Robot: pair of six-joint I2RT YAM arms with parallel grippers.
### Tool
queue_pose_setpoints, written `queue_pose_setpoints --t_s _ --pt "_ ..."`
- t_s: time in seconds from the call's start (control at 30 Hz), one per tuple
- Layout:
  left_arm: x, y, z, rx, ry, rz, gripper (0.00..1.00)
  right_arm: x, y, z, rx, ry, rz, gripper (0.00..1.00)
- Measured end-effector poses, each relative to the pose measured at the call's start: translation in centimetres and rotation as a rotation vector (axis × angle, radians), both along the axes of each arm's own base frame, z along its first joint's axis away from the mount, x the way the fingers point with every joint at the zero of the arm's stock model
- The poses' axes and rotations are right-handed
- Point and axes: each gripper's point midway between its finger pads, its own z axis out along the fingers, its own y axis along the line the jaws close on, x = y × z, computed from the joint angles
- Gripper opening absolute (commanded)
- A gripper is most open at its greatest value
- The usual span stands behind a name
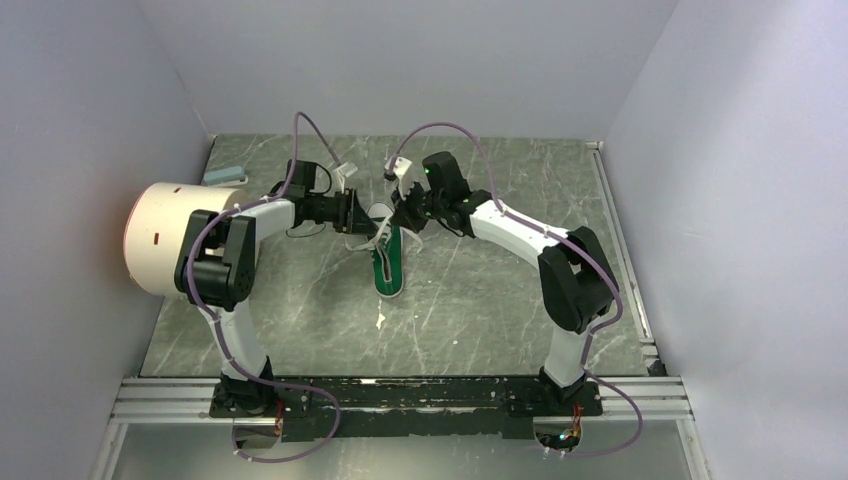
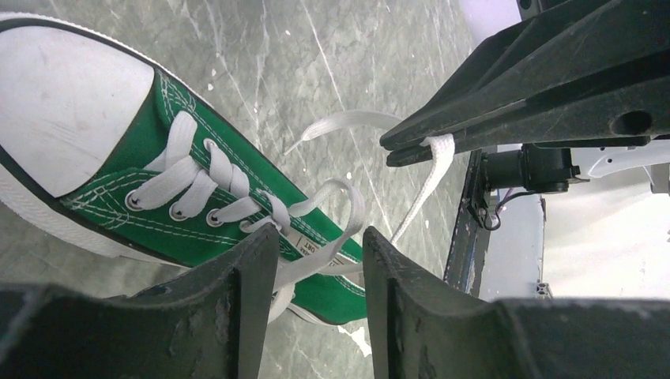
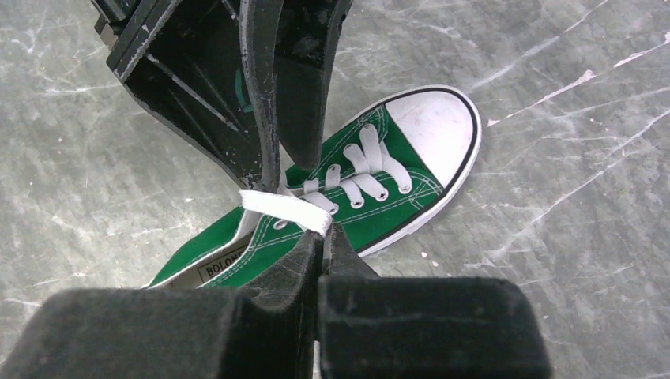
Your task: Tie the shoes
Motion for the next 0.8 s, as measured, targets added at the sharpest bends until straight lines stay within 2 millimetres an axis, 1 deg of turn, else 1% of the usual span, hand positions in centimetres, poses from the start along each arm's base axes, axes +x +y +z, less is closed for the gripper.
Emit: queue_pose_setpoints --t_s 0.27,0.3,0.37,0.47,0.6,0.8 --pt "0.3 -0.2 -0.2 -0.027 -0.011 0.001 0.55 0.7 -0.6 -0.1 0.005 0.013 -0.027 0.0" --pt "0.3 -0.2 -0.2 -0.03 -0.01 0.002 0.57 0.8 -0.7 -0.1 0.007 0.014 -0.031 0.0" --pt "0.4 -0.2 -0.2 -0.041 -0.009 0.01 0.66 0.9 -0.8 -0.2 0.008 0.017 -0.035 0.0" --pt "0.3 0.0 -0.2 -0.073 0.006 0.029 0.7 0.9 -0.8 -0.5 0.009 0.029 -0.035 0.0" --pt "-0.1 0.0 -0.4 -0.115 0.033 0.055 0.71 0.8 -0.6 -0.8 0.016 0.045 -0.027 0.0" --pt "-0.1 -0.3 0.2 -0.15 0.023 0.053 0.71 0.7 -0.2 -1.4 0.024 0.07 -0.02 0.0"
